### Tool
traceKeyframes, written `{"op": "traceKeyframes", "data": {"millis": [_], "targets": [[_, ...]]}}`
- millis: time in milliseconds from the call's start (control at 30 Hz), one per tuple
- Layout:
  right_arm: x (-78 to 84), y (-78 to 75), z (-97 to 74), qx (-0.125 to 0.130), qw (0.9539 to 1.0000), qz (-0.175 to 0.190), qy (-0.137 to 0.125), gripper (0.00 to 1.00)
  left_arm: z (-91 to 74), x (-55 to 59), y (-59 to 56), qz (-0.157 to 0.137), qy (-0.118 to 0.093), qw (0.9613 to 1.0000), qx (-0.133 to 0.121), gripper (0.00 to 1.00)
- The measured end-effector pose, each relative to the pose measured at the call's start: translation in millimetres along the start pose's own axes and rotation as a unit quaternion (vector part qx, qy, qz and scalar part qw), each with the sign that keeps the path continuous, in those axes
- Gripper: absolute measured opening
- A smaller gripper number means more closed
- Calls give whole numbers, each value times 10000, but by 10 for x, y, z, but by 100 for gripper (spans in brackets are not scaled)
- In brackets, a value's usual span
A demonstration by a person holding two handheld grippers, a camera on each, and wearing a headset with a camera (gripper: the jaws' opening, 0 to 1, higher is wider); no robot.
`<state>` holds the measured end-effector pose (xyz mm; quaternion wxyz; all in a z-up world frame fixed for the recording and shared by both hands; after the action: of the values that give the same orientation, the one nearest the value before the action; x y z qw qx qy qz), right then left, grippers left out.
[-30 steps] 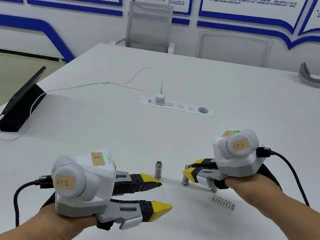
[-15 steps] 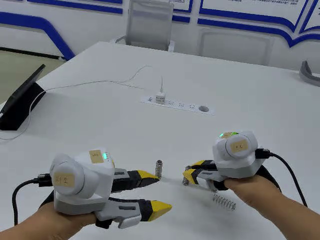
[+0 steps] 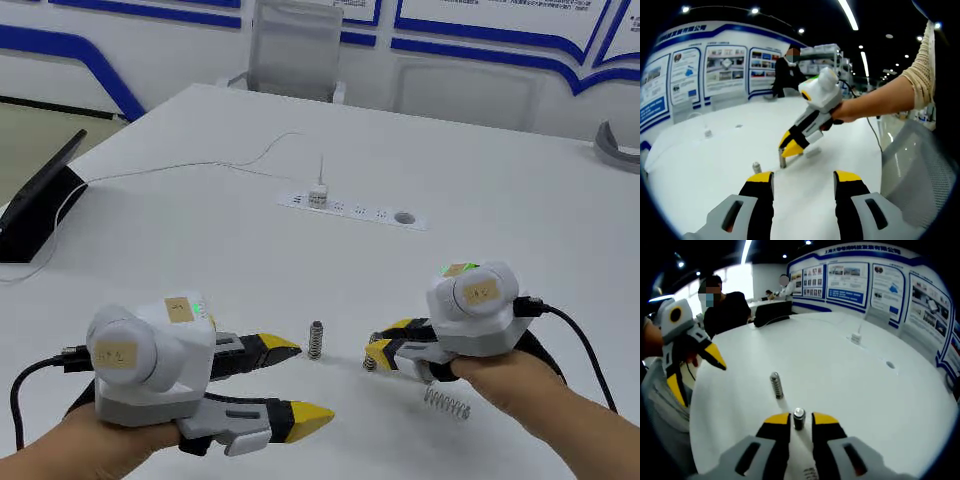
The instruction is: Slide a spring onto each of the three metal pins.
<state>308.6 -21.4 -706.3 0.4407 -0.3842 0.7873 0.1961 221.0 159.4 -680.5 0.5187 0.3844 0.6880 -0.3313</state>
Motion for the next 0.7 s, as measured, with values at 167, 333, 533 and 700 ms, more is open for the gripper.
{"op": "traceKeyframes", "data": {"millis": [167,333,533,700], "targets": [[-52,-1,-117,56,9999,-34,-102,19,-52,22,38,-24,20,10000,-92,52],[-114,34,-254,69,9996,-185,-202,20,-104,44,69,-53,49,9998,-181,54],[-165,94,-437,73,9987,-382,-314,21,-142,43,103,-74,61,9996,-271,58],[-177,128,-596,71,9983,-406,-420,22,-161,51,118,-93,66,9994,-312,60]]}}
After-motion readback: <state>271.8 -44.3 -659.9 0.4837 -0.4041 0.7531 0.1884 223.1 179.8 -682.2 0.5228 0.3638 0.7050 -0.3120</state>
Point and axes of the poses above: the centre of the closed fingertips' face, and the gripper's own axes: z roughly forward along the fingers, y roughly to its left, x roughly out of its underside, the point moved 8 cm from there along -z, roughly backward along the fingers, and after that the axes turned 6 degrees about -y, right-handed, at the moved point
